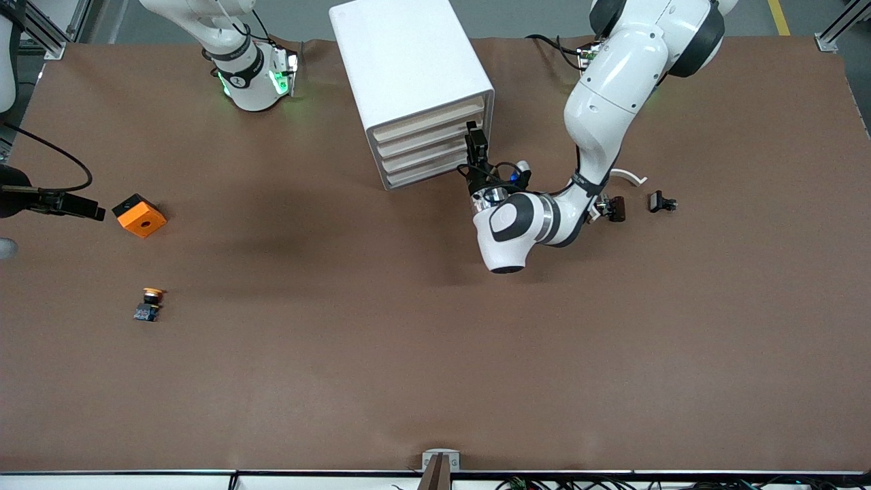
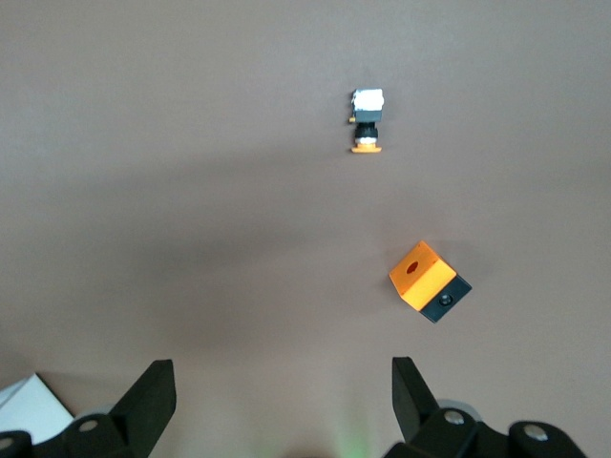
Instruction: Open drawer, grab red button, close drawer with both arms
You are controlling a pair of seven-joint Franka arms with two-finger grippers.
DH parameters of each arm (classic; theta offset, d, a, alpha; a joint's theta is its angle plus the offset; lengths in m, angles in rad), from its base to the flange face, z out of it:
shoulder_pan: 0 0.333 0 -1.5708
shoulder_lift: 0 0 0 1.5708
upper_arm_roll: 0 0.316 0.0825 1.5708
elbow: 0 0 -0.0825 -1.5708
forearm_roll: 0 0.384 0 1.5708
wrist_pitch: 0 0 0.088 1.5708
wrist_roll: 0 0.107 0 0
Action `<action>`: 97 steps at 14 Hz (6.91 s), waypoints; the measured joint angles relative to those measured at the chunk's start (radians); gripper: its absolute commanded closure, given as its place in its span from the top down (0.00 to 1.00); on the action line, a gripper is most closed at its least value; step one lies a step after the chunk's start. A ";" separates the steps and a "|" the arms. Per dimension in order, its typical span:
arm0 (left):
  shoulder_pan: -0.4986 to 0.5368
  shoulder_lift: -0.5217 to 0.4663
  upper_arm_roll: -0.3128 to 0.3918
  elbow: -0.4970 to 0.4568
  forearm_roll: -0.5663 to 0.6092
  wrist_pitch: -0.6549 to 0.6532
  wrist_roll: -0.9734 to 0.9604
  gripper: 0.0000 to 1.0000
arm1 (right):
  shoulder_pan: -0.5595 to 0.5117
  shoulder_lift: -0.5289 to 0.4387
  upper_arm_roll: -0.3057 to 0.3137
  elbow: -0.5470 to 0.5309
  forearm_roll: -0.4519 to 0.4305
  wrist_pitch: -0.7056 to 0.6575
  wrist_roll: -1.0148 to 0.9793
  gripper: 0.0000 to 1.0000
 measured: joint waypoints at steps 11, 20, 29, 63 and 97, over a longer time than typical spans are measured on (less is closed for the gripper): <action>-0.052 0.001 0.000 -0.053 0.000 0.000 -0.004 0.15 | 0.098 0.000 0.010 0.000 0.005 0.006 0.396 1.00; -0.055 0.001 0.000 -0.058 0.000 -0.001 -0.037 0.00 | 0.217 0.000 0.013 0.000 0.005 0.006 0.624 1.00; -0.010 0.001 0.002 -0.037 0.003 -0.001 -0.037 0.00 | 0.261 0.000 0.014 0.000 0.036 0.019 0.699 1.00; 0.252 0.008 0.032 0.165 -0.055 0.230 0.074 1.00 | 0.996 0.314 0.016 -0.003 0.018 0.488 1.674 1.00; 0.214 -0.136 0.106 0.213 0.557 0.809 1.234 1.00 | 1.033 0.481 0.012 0.111 0.015 0.594 1.813 0.00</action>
